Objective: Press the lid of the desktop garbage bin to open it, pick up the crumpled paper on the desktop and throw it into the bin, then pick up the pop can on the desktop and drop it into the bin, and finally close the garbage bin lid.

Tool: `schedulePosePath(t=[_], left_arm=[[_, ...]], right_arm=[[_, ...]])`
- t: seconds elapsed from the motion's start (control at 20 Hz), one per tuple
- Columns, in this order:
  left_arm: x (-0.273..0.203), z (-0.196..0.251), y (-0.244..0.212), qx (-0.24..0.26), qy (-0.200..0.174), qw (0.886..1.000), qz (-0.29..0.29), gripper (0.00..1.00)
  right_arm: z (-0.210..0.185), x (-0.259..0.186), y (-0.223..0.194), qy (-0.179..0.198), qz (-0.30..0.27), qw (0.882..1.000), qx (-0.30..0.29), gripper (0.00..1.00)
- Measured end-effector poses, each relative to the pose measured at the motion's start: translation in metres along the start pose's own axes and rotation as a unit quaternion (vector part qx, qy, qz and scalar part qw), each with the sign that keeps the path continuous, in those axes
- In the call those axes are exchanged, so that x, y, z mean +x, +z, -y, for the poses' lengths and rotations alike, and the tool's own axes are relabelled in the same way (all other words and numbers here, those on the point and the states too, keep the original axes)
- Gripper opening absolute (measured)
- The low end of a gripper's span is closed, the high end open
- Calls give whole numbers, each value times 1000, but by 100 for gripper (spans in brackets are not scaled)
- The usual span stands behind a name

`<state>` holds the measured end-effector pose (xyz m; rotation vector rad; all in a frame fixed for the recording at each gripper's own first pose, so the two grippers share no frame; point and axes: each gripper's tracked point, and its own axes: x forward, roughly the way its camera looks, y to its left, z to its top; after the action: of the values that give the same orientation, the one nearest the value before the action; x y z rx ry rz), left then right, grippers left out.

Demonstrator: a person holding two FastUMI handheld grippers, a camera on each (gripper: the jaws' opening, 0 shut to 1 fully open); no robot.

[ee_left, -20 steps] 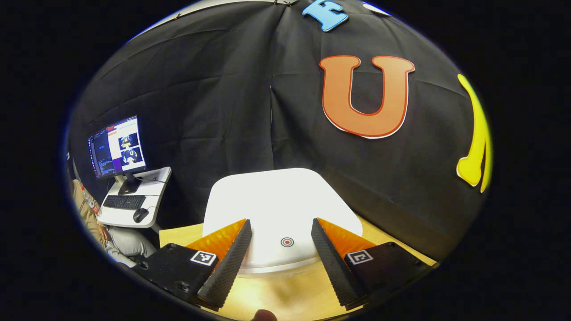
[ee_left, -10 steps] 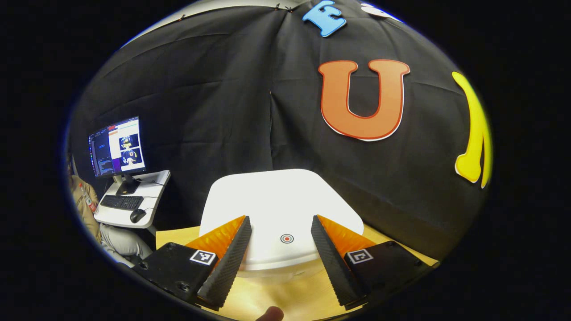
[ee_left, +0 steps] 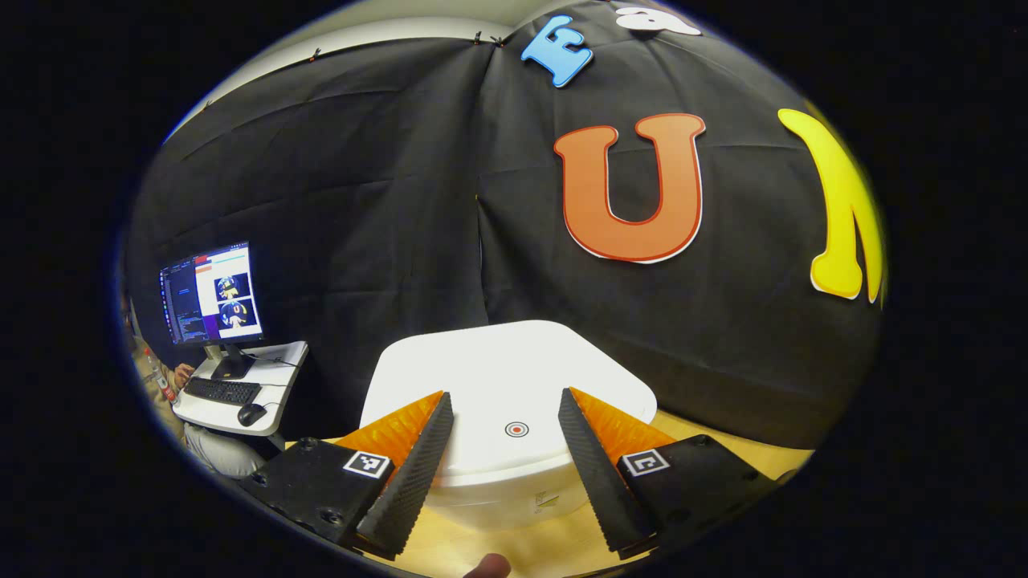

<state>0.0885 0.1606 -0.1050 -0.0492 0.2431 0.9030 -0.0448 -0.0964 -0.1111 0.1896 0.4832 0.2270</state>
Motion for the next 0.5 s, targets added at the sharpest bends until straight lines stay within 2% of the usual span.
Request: schedulePosePath(t=[0.15,0.35,0.5], left_arm=[[0,2,3,8,-24,1000,15,89],[-12,6,15,-12,-92,995,29,89],[-32,15,54,-9,-153,986,66,89]], right_arm=[[-9,3,11,-20,28,999,-38,86],[-26,1,29,-50,72,995,-52,86],[-41,-5,43,-61,100,992,-48,86]])
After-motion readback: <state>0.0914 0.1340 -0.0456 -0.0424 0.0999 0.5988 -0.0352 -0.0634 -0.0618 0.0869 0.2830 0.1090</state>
